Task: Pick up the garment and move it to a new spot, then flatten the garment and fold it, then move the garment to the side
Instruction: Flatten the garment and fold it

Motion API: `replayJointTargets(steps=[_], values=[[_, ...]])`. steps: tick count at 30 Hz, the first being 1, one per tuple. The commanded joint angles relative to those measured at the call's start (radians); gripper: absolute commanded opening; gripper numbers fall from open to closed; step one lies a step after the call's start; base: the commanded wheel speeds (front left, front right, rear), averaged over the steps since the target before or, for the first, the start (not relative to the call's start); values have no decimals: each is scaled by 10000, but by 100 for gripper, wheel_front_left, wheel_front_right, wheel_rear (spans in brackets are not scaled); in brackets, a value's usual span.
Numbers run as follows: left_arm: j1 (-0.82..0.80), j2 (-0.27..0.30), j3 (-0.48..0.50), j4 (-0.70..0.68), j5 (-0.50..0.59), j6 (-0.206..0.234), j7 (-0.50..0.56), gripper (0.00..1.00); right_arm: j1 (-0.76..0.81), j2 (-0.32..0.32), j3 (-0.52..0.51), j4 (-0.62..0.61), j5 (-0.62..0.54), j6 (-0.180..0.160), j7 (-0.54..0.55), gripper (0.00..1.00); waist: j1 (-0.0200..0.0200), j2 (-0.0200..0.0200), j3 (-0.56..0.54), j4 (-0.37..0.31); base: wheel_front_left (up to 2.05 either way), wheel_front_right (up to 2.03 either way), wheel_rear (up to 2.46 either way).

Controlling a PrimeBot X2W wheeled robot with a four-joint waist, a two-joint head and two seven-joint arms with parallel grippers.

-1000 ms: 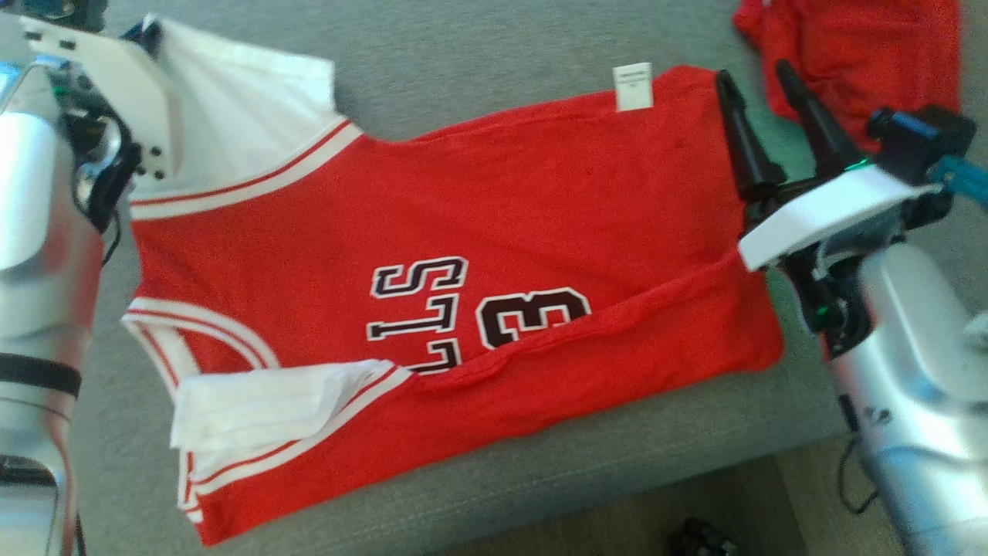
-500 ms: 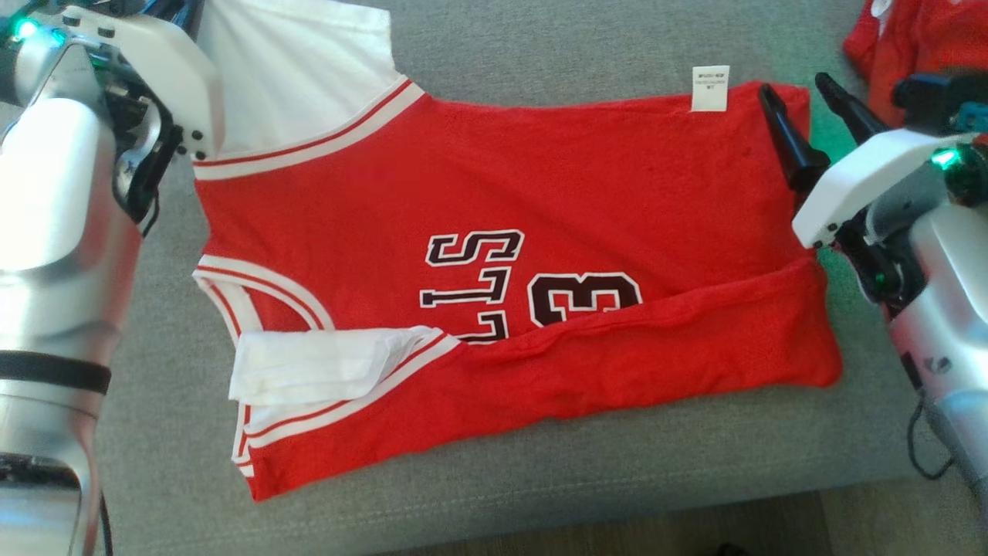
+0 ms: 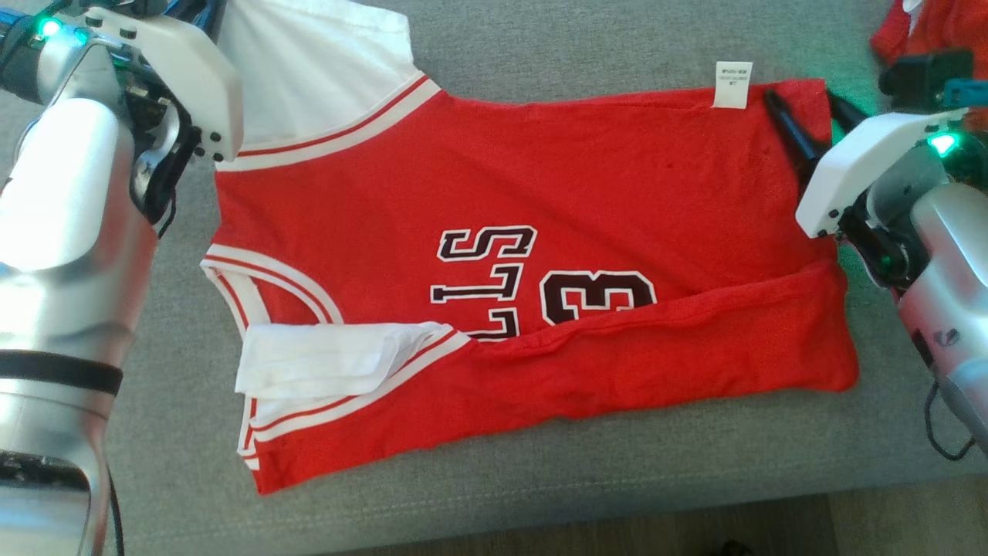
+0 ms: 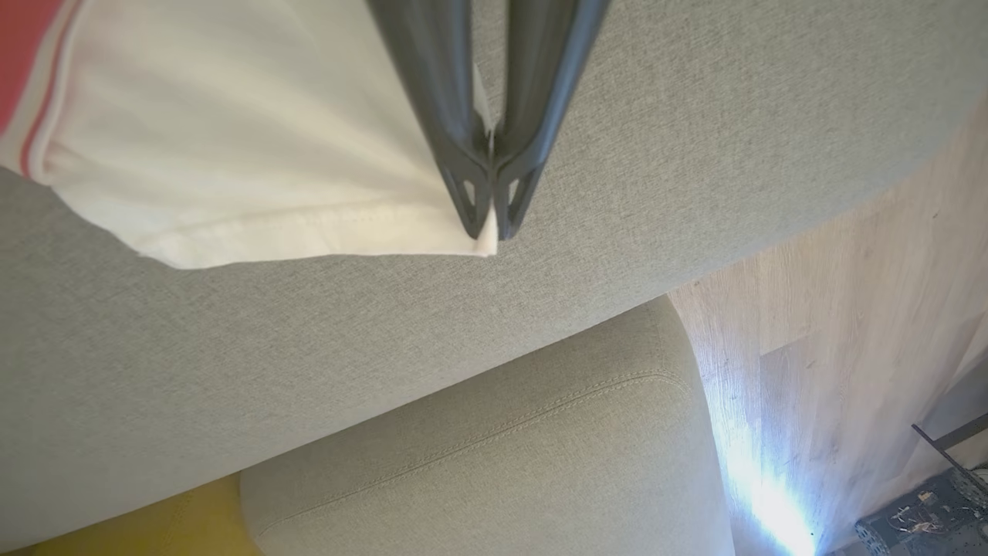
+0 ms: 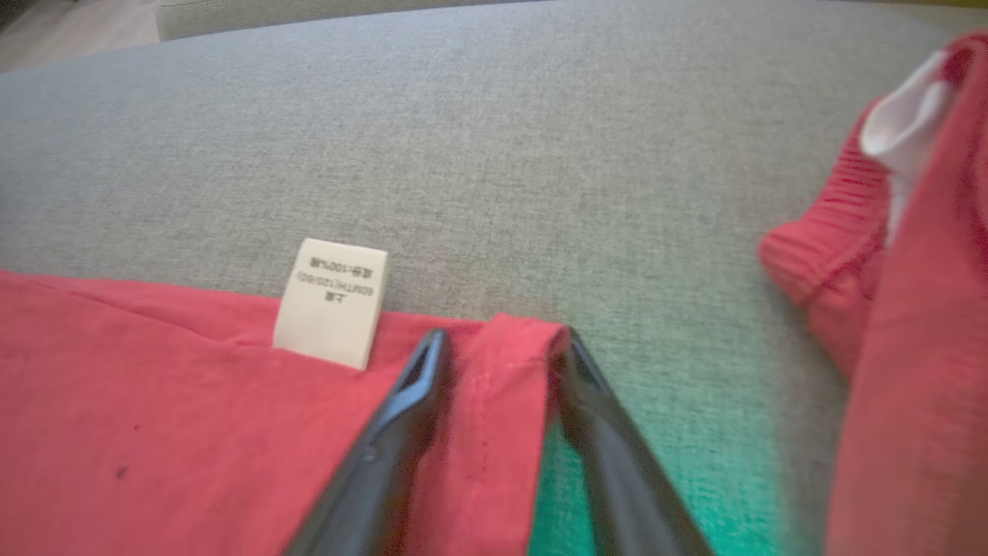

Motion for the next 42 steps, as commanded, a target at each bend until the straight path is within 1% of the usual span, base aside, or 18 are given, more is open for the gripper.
replayJointTargets(steps=[1, 4, 8, 13, 19, 24, 28, 30, 34, 42], values=[[-328, 406, 262, -294, -46, 87, -68, 0, -3, -179, 172, -165, 145, -7, 55, 0, 0, 0, -2, 9, 0, 0, 0], [-327, 457, 260, -220, -49, 167, -118, 0, -176, -327, 414, -113, 397, -7, -176, 0, 0, 0, -14, 41, 0, 0, 0], [-343, 435, 236, -166, -70, 260, -215, 0, -507, -454, 629, 38, 473, -7, -866, 0, 0, 0, -33, 96, 0, 0, 0], [-472, 414, 260, -96, -115, 389, -393, 0, -1037, -454, 853, 398, 477, -7, -1552, 0, 0, 0, 15, 151, 0, 0, 0], [-741, 435, 402, 15, -206, 617, -705, 0, -1728, -326, 1135, 913, 466, -7, -2051, 0, 0, 0, 175, 179, 0, 0, 0], [-980, 348, 480, 315, -224, 906, -1261, 0, -2315, -95, 1222, 1639, 417, -7, -2803, 0, 0, 0, 166, 225, 0, 0, 0], [-1018, 241, 500, 484, -267, 978, -1668, 0, -2403, 93, 1335, 1899, 386, -7, -3081, 0, 0, 0, 104, 246, 0, 0, 0], [-1014, 171, 432, 576, -260, 940, -1865, 0, -2388, 179, 1455, 1964, 417, -7, -3185, 0, 0, 0, 100, 252, 0, 0, 0], [-880, 57, 215, 743, -310, 598, -2082, 0, -2239, 149, 1729, 2006, 530, -7, -3324, 0, 0, 0, 32, 282, 0, 0, 0], [-490, 224, 61, 811, -410, 412, -2370, 0, -1801, -160, 2091, 1815, 948, -7, -3498, 0, 0, 0, -370, 346, 0, 0, 0]])
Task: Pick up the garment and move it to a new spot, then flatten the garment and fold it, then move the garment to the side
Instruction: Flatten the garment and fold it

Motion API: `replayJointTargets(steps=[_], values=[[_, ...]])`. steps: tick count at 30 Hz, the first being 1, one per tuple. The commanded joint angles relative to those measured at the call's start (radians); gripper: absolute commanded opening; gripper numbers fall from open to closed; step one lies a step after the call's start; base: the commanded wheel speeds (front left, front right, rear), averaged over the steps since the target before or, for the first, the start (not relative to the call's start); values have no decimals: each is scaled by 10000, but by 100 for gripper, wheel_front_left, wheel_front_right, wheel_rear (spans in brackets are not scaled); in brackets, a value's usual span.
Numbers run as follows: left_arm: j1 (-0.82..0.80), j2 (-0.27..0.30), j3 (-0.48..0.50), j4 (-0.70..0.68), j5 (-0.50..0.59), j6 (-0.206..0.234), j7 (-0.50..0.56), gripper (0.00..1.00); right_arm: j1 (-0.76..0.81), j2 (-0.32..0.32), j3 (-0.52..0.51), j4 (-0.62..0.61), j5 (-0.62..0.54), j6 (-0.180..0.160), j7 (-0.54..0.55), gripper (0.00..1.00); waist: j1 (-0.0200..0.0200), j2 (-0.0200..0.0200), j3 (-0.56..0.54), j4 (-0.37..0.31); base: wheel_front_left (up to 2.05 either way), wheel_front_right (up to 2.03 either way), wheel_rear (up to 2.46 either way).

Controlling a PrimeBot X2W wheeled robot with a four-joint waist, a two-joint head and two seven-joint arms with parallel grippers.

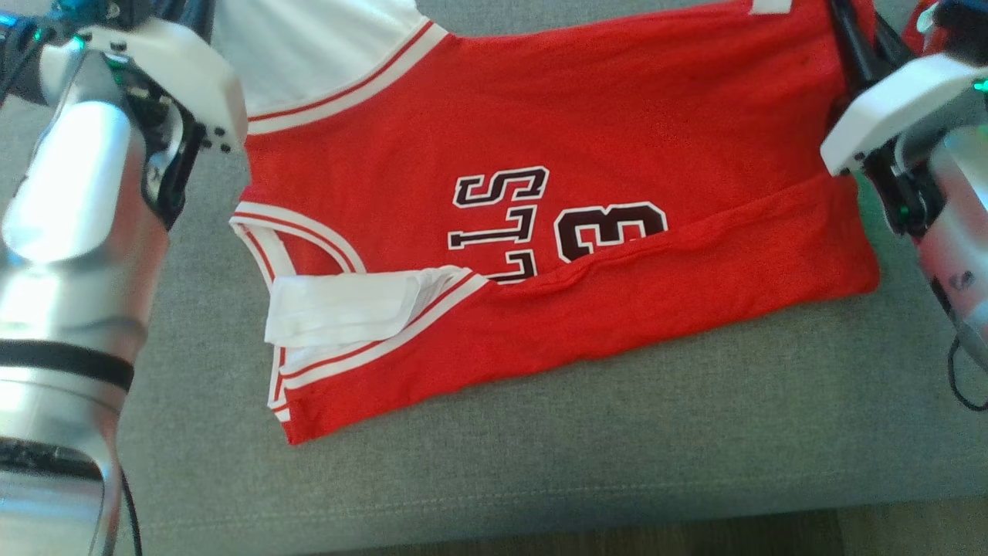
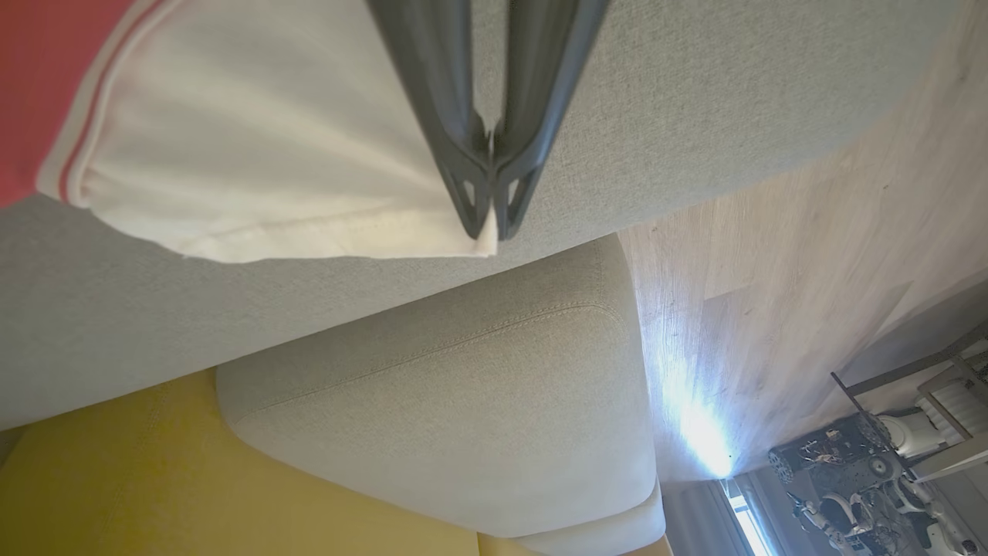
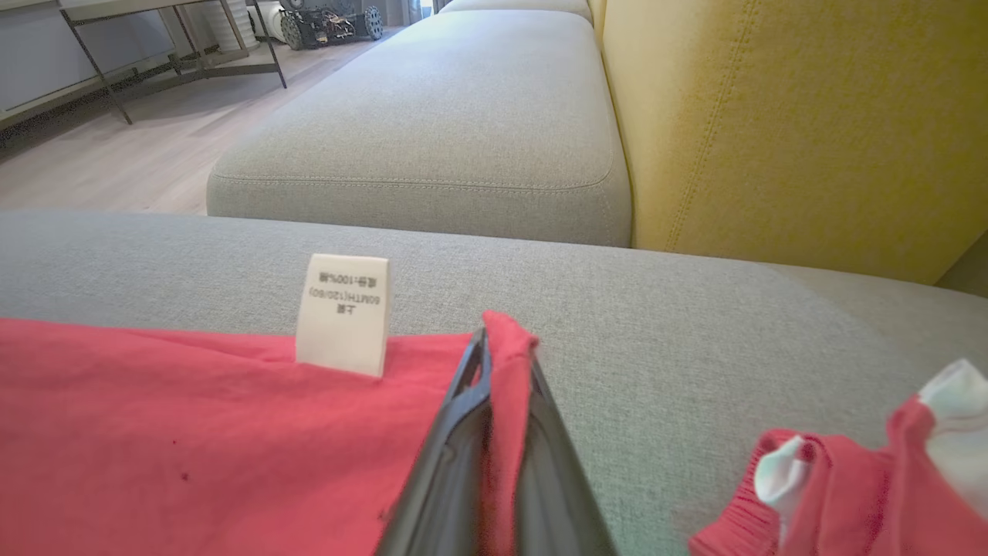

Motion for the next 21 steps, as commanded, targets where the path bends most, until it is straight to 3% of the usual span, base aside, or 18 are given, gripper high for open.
replayJointTargets(steps=[1, 12, 21], values=[[-60, 547, 211, -294, -98, -29, -126, 0, 303, -216, 108, -235, 169, -7, -148, 0, 0, 0, -169, 36, 0, 0, 0], [1373, 1206, -274, -1445, -76, -241, 15, 0, 1302, -829, 501, -999, 630, -7, -202, 0, 0, 0, -891, 139, 0, 0, 0], [3143, 1897, -492, -3672, -559, -327, 815, 0, 2045, -1294, 550, -1318, 835, -7, -205, 0, 0, 0, -1483, 294, 0, 0, 0]])
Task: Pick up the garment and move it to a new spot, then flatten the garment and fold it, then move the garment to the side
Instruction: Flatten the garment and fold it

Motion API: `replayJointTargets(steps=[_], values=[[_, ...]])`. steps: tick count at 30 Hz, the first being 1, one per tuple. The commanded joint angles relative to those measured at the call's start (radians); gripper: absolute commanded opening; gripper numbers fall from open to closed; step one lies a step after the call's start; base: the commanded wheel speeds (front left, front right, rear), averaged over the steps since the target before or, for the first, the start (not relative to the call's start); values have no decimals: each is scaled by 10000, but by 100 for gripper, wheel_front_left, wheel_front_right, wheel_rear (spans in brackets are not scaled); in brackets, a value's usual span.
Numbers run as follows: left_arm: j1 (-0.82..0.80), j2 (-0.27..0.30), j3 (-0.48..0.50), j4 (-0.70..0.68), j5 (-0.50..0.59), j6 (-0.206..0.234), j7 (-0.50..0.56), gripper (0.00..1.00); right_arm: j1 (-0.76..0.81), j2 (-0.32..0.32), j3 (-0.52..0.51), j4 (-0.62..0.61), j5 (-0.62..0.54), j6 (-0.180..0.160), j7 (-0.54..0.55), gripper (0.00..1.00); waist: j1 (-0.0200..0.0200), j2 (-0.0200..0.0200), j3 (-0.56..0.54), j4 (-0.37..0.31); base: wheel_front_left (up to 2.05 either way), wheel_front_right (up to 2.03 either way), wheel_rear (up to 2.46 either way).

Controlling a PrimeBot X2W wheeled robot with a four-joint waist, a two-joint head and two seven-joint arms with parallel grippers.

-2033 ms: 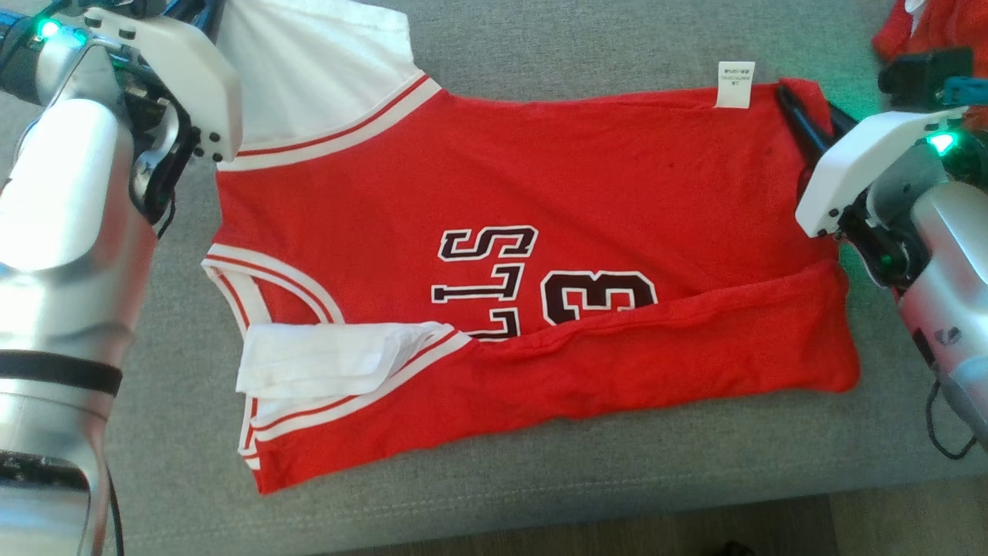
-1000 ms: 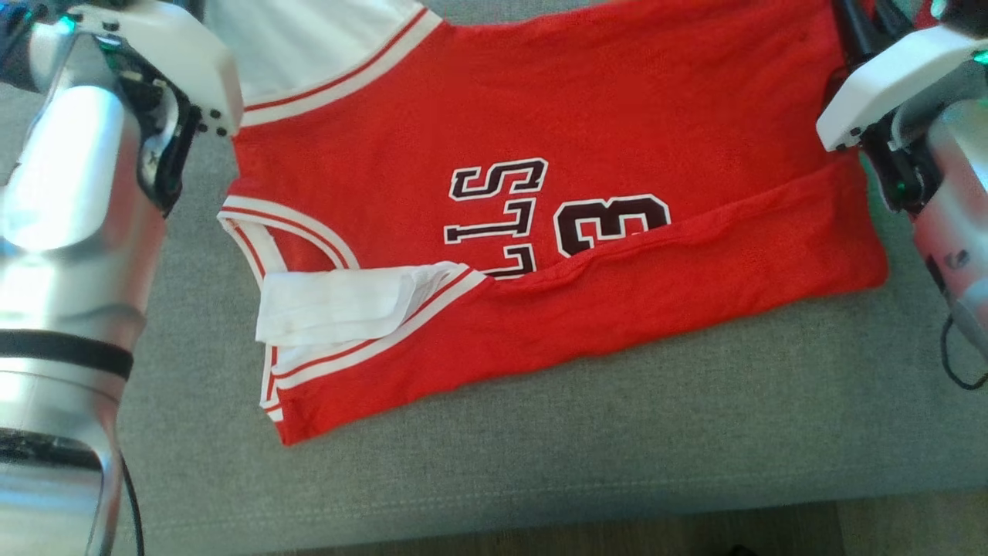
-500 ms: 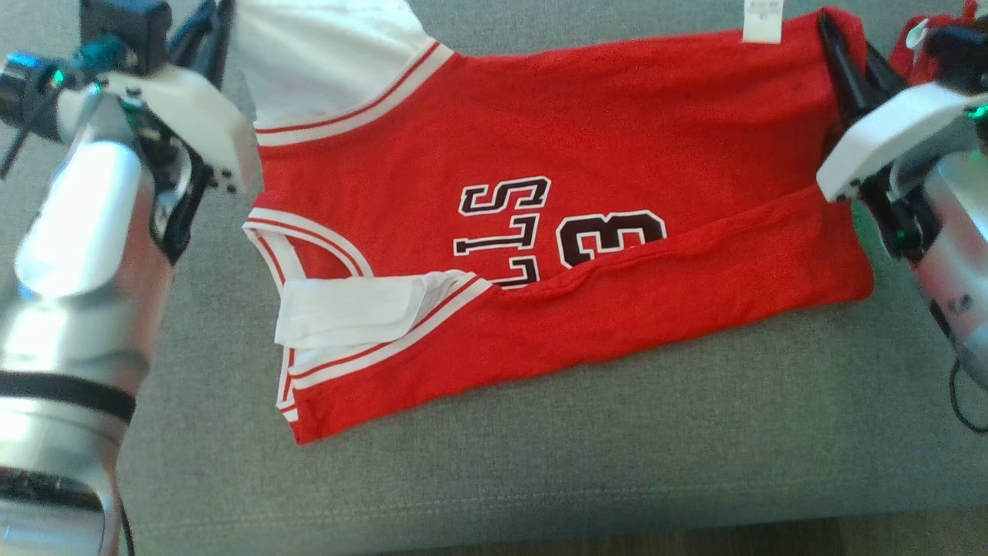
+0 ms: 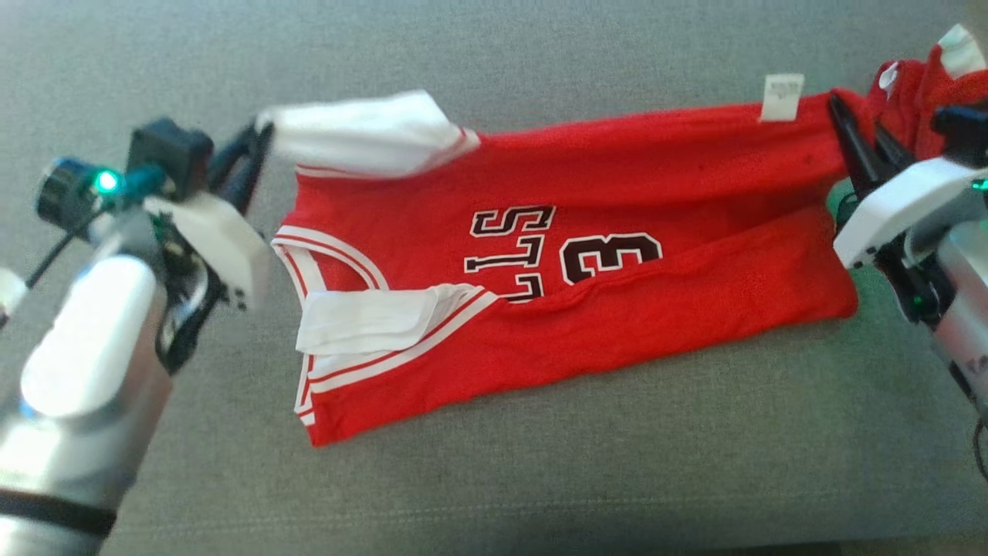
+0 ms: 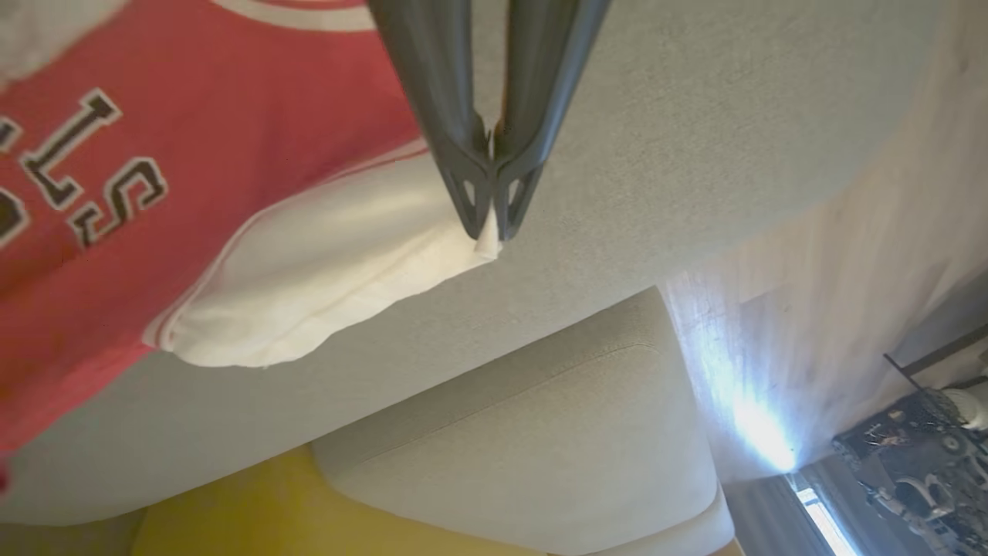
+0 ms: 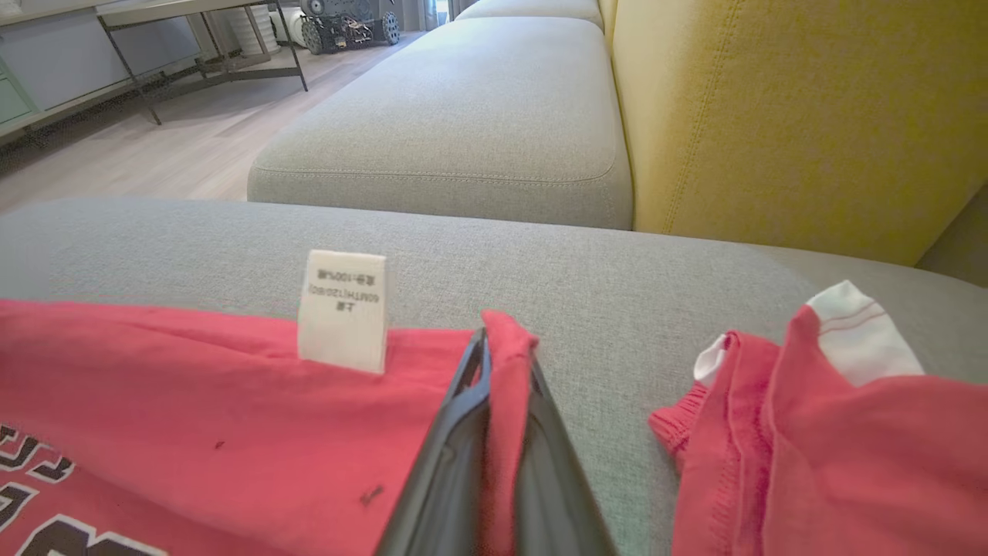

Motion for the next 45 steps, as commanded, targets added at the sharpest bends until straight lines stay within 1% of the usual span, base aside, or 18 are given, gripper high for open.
replayJointTargets(steps=[1, 7, 8, 12, 19, 24, 29, 30, 31, 32, 33, 34, 37, 41, 45], values=[[50, 659, 254, -801, -271, -96, 240, 0, 235, -318, 34, -167, 103, -7, -138, 0, 0, -1, -142, 82, 0, 0, 0], [1145, 1568, -21, -2542, -958, -240, 1101, 0, 406, -569, 119, -111, 89, -7, -138, 0, 0, -1, -285, 259, 0, 0, 0], [1145, 1568, -21, -2542, -958, -240, 1101, 0, 406, -569, 119, -111, 89, -7, -138, 0, 0, -1, -285, 259, 0, 0, 0], [1724, 2123, -239, -3530, -1520, -280, 1646, 0, 671, -754, 472, -222, 188, -7, -138, 0, 0, -1, -397, 403, 0, 0, 0], [2477, 3053, -821, -4987, -2696, -306, 2462, 0, 1056, -1313, 990, -503, 829, -7, 109, 0, 0, -1, -623, 564, 0, 0, 0], [2776, 3471, -1281, -5542, -3335, -308, 2825, 0, 1287, -1744, 1430, -992, 1392, -7, 605, 0, 0, -1, -720, 591, 0, 0, 0], [2943, 3637, -1717, -5749, -3707, -309, 3016, 0, 1450, -2098, 1836, -1459, 2004, -7, 1284, 0, 0, -1, -825, 550, 0, 0, 0], [2969, 3639, -1793, -5757, -3758, -309, 3038, 0, 1476, -2166, 1897, -1512, 2119, -7, 1428, 45, 0, -1, -848, 544, 0, 0, 0], [2995, 3632, -1876, -5758, -3808, -309, 3067, 17, 1501, -2224, 1948, -1554, 2230, -7, 1562, 100, 0, -1, -869, 539, 0, 0, 0], [3017, 3621, -1964, -5763, -3846, -309, 3090, 49, 1534, -2272, 2007, -1639, 2363, -7, 1717, 100, 0, -1, -890, 533, 0, 0, 0], [3054, 3602, -2026, -5735, -3916, -309, 3133, 87, 1561, -2334, 2049, -1717, 2491, -7, 1841, 100, 0, -1, -911, 526, 0, 0, 0], [3088, 3591, -2098, -5723, -3983, -309, 3190, 100, 1564, -2411, 2085, -1754, 2567, -7, 1929, 100, 0, -1, -935, 516, 0, 0, 0], [3127, 3591, -2167, -5705, -4090, -310, 3221, 100, 1539, -2593, 2130, -1735, 2690, -7, 2059, 100, 0, -1, -1022, 500, 0, 0, 0], [3143, 3587, -2067, -5636, -4024, -208, 2937, 100, 1441, -2648, 2045, -1541, 2582, -7, 1809, 100, 0, -1, -1184, 493, 0, 0, 0], [3055, 3463, -1791, -5544, -3792, 108, 2298, 100, 1413, -2492, 1832, -1266, 2540, -7, 1379, 100, 0, -1, -1389, 533, 0, 0, 0]])
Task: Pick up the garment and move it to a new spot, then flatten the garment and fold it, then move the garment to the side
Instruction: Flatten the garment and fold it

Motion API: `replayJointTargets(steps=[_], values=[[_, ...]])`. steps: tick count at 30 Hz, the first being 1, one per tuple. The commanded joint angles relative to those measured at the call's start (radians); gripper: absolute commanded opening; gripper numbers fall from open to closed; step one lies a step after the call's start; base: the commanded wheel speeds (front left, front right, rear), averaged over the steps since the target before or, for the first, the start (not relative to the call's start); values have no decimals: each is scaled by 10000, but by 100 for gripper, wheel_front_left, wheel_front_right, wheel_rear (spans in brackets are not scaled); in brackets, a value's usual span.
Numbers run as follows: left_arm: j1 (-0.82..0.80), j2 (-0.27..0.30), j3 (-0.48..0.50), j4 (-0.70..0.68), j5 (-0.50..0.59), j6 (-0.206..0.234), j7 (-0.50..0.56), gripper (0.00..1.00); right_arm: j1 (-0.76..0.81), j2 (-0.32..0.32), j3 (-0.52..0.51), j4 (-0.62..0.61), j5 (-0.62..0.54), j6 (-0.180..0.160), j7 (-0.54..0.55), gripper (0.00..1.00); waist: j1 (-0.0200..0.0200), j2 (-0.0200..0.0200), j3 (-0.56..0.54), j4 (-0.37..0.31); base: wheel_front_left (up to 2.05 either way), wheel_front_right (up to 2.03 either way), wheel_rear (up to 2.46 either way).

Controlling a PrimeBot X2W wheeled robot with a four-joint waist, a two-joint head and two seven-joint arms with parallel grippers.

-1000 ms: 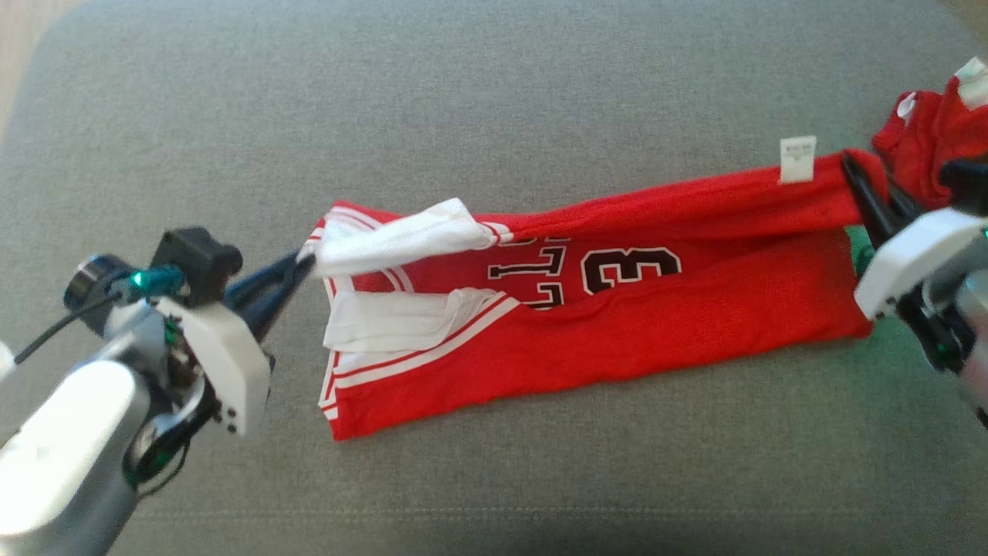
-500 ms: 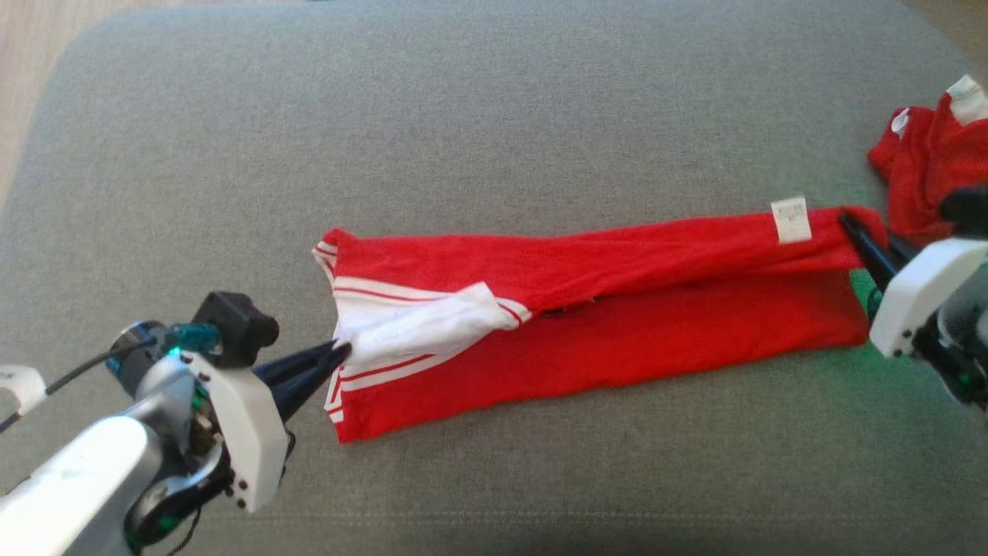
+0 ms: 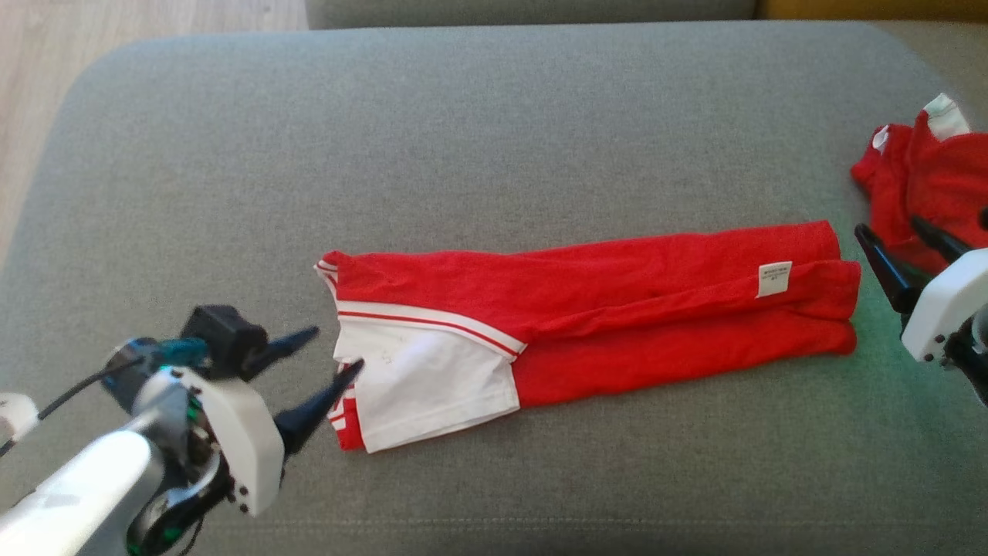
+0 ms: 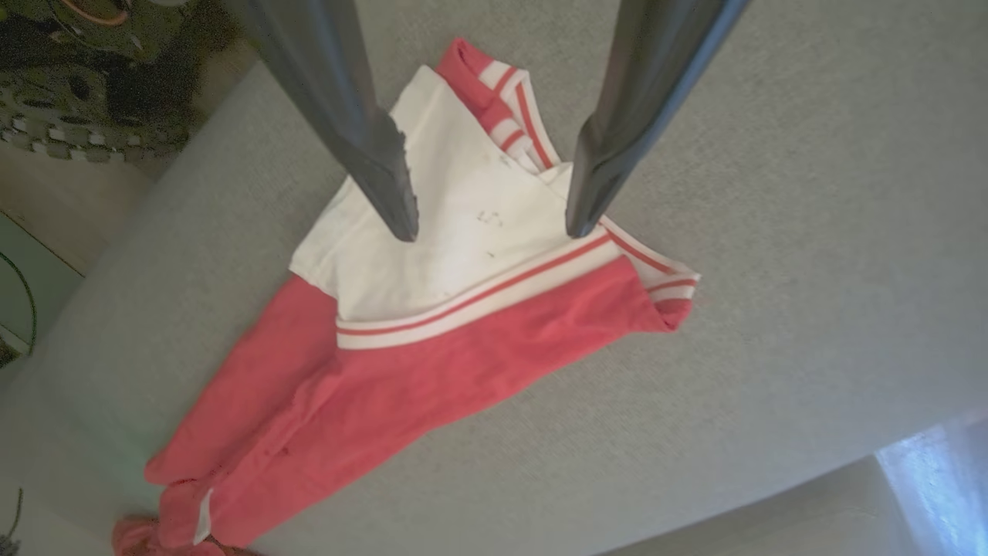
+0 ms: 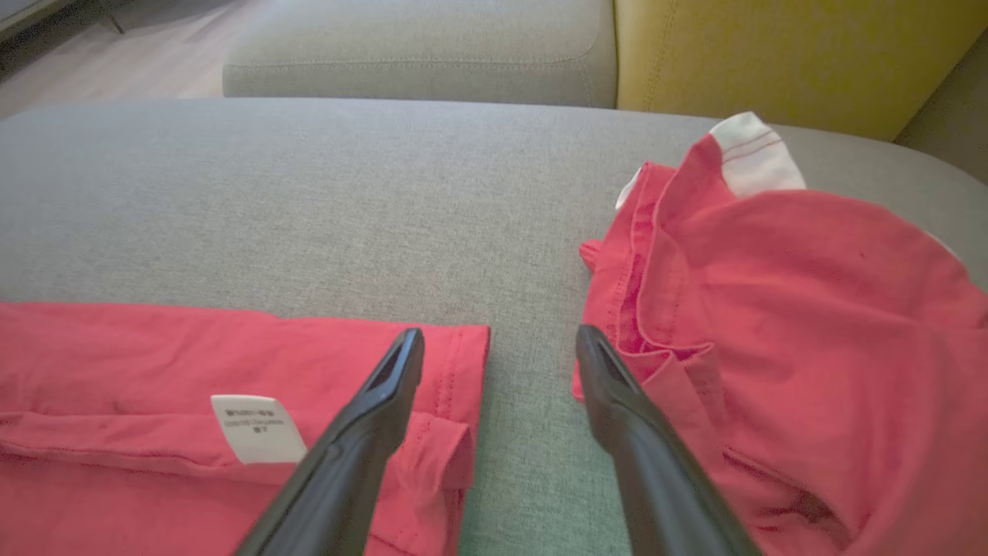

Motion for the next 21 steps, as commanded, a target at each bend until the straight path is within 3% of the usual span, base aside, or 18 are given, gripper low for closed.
replayJointTargets(steps=[1, 6, 7, 13, 16, 21], values=[[-516, 285, 726, -82, 232, 213, -369, 100, -16, -184, -155, 54, -73, -7, -290, 100, 0, -1, -163, 35, 0, 0, 0], [-559, -306, 1259, 379, 612, 1181, -1683, 100, 28, 274, -649, 327, -131, -7, -1066, 100, 0, -1, -577, 103, 0, 0, 0], [-559, -306, 1259, 379, 612, 1181, -1683, 100, 28, 274, -649, 327, -131, -7, -1066, 100, 0, -1, -577, 103, 0, 0, 0], [-189, -1283, 2208, 854, 146, 2230, -3352, 100, 331, 805, -1805, 320, -205, -7, -1669, 100, 0, -1, -966, 109, 0, 0, 0], [77, -1808, 2703, 969, -139, 2626, -4071, 100, 554, 1101, -3069, 23, -797, -7, -1705, 100, 0, -1, -1081, 94, 0, 0, 0], [567, -2799, 3566, 921, -219, 3053, -4493, 100, 1784, 1880, -5349, -1055, -2787, -7, -1710, 100, 0, -1, -1218, 80, 0, 0, 0]])
